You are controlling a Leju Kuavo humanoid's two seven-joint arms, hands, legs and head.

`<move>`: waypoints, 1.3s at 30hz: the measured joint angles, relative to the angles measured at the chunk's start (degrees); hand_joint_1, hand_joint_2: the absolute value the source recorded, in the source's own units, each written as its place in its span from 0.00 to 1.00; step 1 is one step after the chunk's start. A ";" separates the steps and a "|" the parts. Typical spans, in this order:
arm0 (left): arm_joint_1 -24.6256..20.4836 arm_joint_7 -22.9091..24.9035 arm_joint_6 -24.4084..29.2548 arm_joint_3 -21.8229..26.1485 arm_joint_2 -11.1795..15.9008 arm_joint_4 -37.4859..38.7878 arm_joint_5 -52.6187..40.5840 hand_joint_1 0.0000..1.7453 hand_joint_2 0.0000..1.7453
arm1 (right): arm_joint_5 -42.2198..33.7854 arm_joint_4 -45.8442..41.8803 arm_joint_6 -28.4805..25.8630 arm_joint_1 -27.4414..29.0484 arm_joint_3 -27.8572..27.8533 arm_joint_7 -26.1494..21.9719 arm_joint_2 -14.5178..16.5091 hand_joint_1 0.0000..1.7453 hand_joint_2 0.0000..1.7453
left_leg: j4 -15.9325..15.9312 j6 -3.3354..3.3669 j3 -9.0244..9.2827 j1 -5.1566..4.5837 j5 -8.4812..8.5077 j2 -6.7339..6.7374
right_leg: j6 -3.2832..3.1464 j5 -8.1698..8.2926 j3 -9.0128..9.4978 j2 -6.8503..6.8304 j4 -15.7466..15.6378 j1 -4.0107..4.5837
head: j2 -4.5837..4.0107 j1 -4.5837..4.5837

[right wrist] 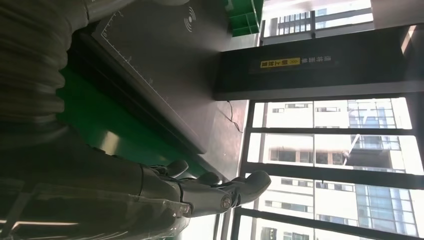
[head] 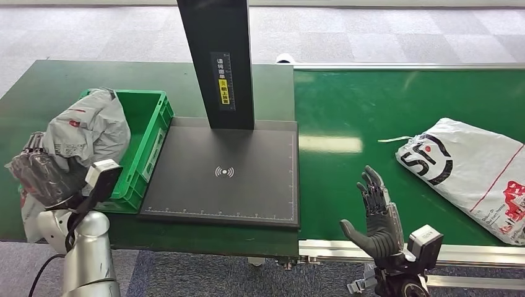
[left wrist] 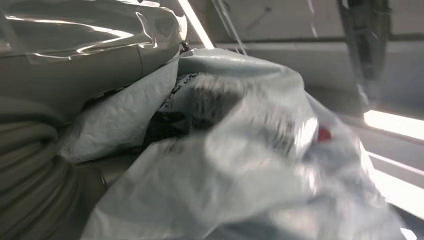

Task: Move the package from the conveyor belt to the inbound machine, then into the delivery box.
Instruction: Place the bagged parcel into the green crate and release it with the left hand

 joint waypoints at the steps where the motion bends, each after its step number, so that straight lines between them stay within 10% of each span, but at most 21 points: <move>1: 0.03 -0.03 0.00 0.33 -0.14 -1.82 0.76 1.00 1.00 | -0.19 0.18 0.00 -0.23 0.13 -0.05 -0.05 0.00 1.00 | 0.00 0.00 -0.02 0.00 0.00 0.00 | 0.00 0.00 -0.02 0.00 0.00 0.00 | 0.00 -0.01; 13: -1.44 0.31 -0.05 -0.31 -0.03 -13.59 -4.39 1.00 1.00 | -1.13 1.96 -0.78 -2.30 1.68 -0.13 -0.83 0.00 1.00 | 0.01 0.00 -0.01 -0.03 0.00 -0.04 | 0.01 0.00 -0.03 -0.03 -0.04 -0.05 | 0.00 -0.02; 16: -4.69 8.51 -0.11 0.27 1.23 -7.50 -17.25 1.00 1.00 | -1.07 2.00 -1.07 -2.20 1.67 -0.07 -0.89 0.00 1.00 | 0.01 0.00 0.02 -0.02 0.03 -0.08 | -0.01 0.01 0.01 -0.09 -0.03 -0.04 | 0.00 0.00; 25: -16.76 41.31 -0.17 -6.92 16.20 23.49 -31.85 1.00 1.00 | -1.13 2.02 -0.30 -2.63 1.65 0.95 -1.74 0.00 1.00 | 0.01 -0.12 0.00 0.02 0.15 0.20 | -0.18 0.16 -0.14 0.12 0.05 0.03 | 0.00 0.01; 33: -23.60 49.86 -0.13 -11.82 26.26 41.48 -32.01 1.00 1.00 | -1.42 1.99 -0.13 -2.37 1.66 1.83 -2.28 0.00 1.00 | 0.01 -0.14 -0.13 0.01 0.13 0.27 | -0.18 0.15 -0.32 0.25 0.05 0.02 | 0.00 0.00; 34: -24.10 49.56 -0.12 -12.03 26.89 42.69 -31.99 0.97 1.00 | -1.42 1.99 -0.13 -2.31 1.65 1.86 -2.34 0.00 1.00 | 0.01 -0.14 -0.16 0.01 0.13 0.26 | -0.18 0.15 -0.33 0.24 0.05 0.02 | 0.00 0.01; 38: -25.78 48.34 -0.11 -12.75 27.72 46.52 -31.96 0.03 1.00 | -1.41 1.96 -0.15 -2.19 1.63 2.02 -2.43 0.00 1.00 | 0.01 -0.14 -0.17 0.00 0.13 0.24 | -0.18 0.15 -0.33 0.23 0.05 0.01 | 0.01 0.01; 39: -26.13 47.96 -0.10 -12.97 27.73 47.32 -31.97 0.00 1.00 | -1.39 1.96 -0.15 -2.19 1.63 2.08 -2.42 0.00 1.00 | 0.01 -0.14 -0.17 0.00 0.13 0.25 | -0.18 0.15 -0.33 0.24 0.04 0.01 | 0.01 0.01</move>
